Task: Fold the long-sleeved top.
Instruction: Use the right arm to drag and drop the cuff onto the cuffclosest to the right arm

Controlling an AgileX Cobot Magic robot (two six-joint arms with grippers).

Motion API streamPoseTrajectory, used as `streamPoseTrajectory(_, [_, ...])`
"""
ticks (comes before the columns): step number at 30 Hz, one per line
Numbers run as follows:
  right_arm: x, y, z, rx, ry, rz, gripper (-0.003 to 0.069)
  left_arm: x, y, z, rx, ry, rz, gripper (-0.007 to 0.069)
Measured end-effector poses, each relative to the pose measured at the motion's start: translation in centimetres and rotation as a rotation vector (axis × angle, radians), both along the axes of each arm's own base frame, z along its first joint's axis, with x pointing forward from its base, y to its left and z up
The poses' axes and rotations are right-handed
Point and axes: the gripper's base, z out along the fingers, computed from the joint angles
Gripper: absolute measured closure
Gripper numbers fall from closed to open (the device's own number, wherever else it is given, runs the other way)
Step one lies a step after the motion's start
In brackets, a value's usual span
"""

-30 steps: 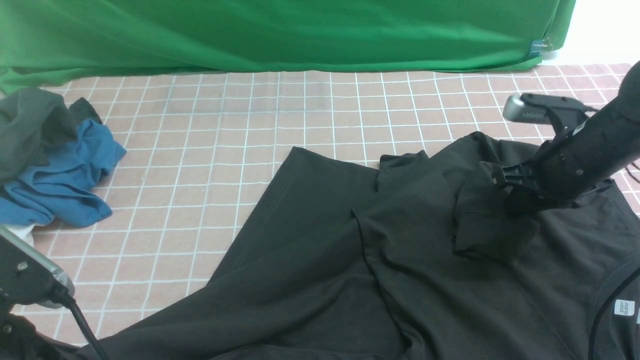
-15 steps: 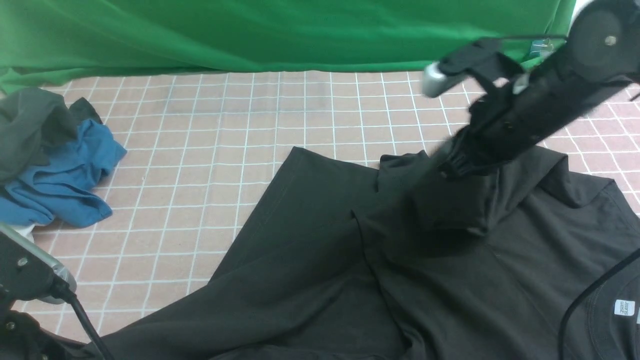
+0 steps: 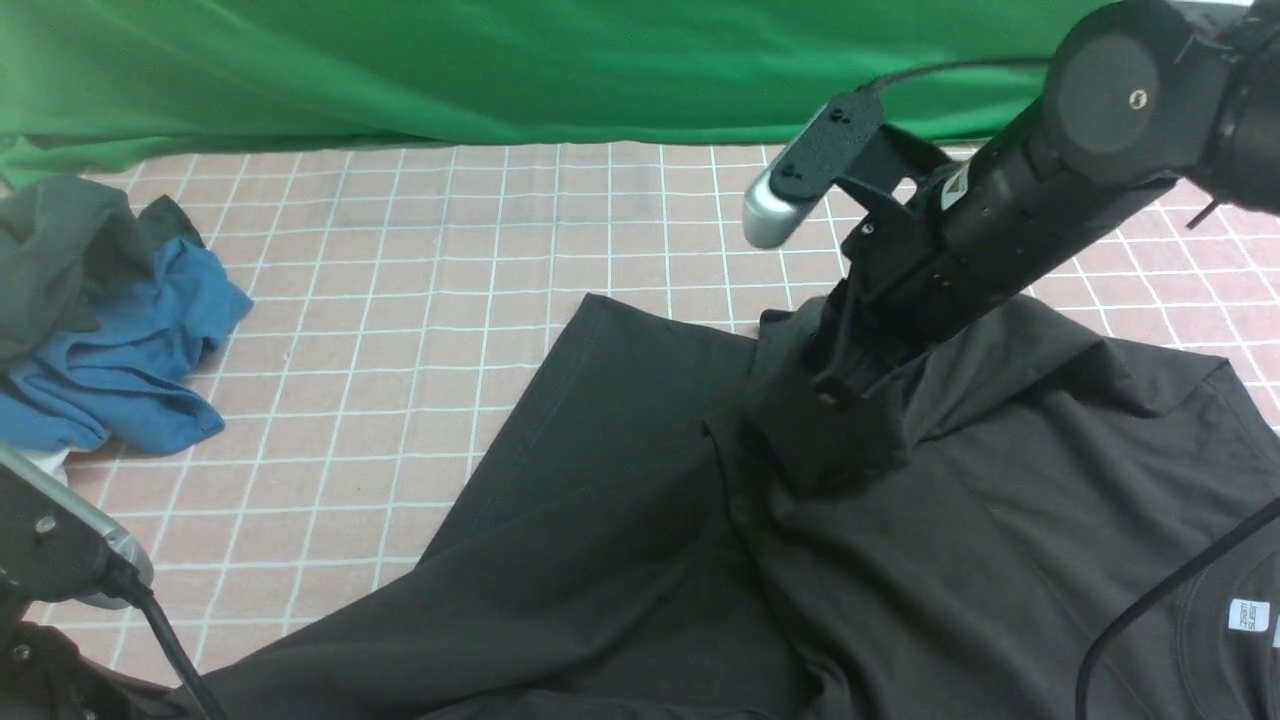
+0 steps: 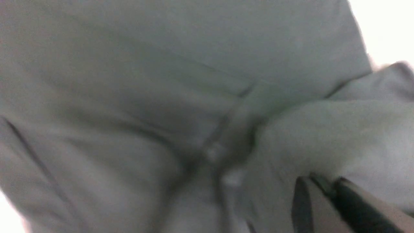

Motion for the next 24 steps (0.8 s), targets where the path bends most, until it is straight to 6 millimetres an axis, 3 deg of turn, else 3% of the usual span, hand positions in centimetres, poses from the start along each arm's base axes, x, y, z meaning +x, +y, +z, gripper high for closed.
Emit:
streamPoseTrajectory(4, [-0.3, 0.7, 0.2, 0.127, 0.107, -0.150, 0.0570, 0.0, 0.0, 0.0, 0.000, 0.000, 0.000, 0.0603])
streamPoseTrajectory(11, [-0.4, 1.0, 0.4, 0.173, 0.132, -0.172, 0.0544, 0.0, 0.0, 0.0, -0.005, -0.001, 0.001, 0.0603])
streamPoseTrajectory(14, [-0.3, 0.4, 0.1, 0.109, 0.137, -0.202, 0.0455, 0.0, 0.0, 0.0, -0.007, -0.001, 0.001, 0.0603])
streamPoseTrajectory(16, [-0.1, -1.0, -0.3, 0.004, 0.151, -0.292, 0.0306, 0.0, -0.1, 0.0, -0.007, 0.002, 0.000, 0.0603])
streamPoseTrajectory(17, [-0.1, -1.2, -0.4, -0.002, 0.155, -0.309, 0.0279, 0.0, -0.1, 0.0, -0.007, 0.003, -0.001, 0.0603])
streamPoseTrajectory(20, [-0.5, -3.0, -1.4, -0.105, 0.208, -0.377, 0.0097, 0.0, -0.1, 0.0, -0.007, 0.006, -0.002, 0.0603])
streamPoseTrajectory(24, [-2.1, -4.1, -3.7, -0.133, 0.276, -0.413, 0.0050, 0.0, -0.1, 0.0, -0.007, 0.006, -0.002, 0.0603])
